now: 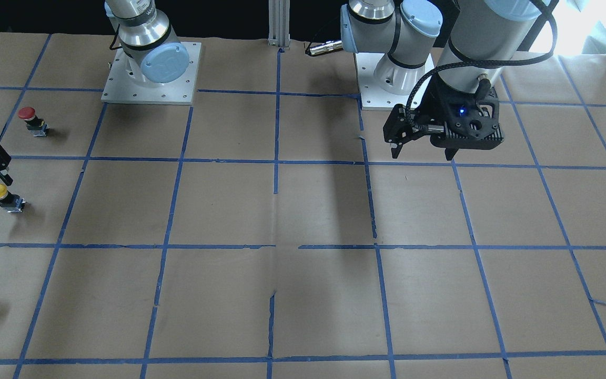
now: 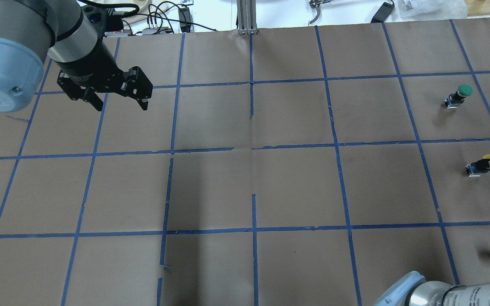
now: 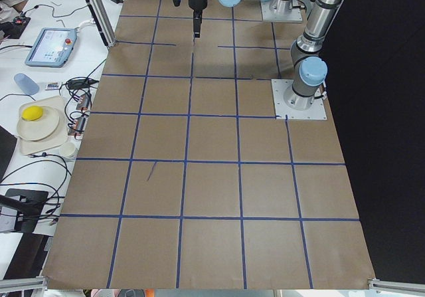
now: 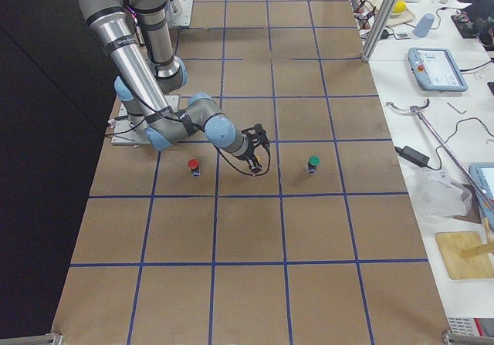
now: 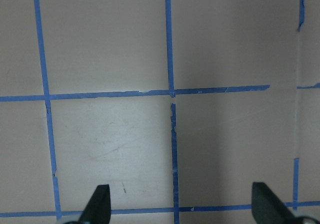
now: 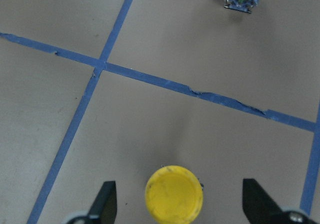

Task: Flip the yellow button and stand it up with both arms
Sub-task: 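Open the right gripper and release the standing yellow button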

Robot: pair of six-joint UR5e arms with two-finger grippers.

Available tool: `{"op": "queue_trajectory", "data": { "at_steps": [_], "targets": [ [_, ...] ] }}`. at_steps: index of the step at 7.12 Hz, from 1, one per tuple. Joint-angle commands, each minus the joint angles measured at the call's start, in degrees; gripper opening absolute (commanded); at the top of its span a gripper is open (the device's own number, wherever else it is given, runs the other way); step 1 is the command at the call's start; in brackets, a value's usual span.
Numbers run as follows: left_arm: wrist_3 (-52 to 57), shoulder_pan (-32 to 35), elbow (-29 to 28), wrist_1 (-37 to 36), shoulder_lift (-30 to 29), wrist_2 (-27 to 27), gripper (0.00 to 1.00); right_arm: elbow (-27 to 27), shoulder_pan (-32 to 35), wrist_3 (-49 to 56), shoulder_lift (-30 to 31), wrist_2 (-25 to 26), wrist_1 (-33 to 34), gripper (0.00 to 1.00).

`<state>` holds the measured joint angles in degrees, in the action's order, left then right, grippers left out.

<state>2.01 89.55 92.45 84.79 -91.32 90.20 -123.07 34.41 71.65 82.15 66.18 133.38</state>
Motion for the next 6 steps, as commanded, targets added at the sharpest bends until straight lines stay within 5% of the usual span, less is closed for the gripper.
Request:
{"op": "queue_trajectory", "data": {
  "at_steps": [1, 3, 6],
  "targets": [
    [0.0, 0.0, 0.0, -0.1, -0.2, -0.1, 1.00, 1.8, 2.5, -9.3, 3.9, 3.7, -2.8, 1.00],
    [-0.2, 0.1, 0.0, -0.1, -0.2, -0.1, 1.00, 6.5, 8.8, -22.6, 8.0, 9.9, -12.2, 1.00],
    [-0.7, 0.1, 0.1, -0.1, -0.3, -0.2, 1.00, 20.4, 24.0, -49.5, 11.2, 18.5, -36.8, 1.00]
  ]
}}
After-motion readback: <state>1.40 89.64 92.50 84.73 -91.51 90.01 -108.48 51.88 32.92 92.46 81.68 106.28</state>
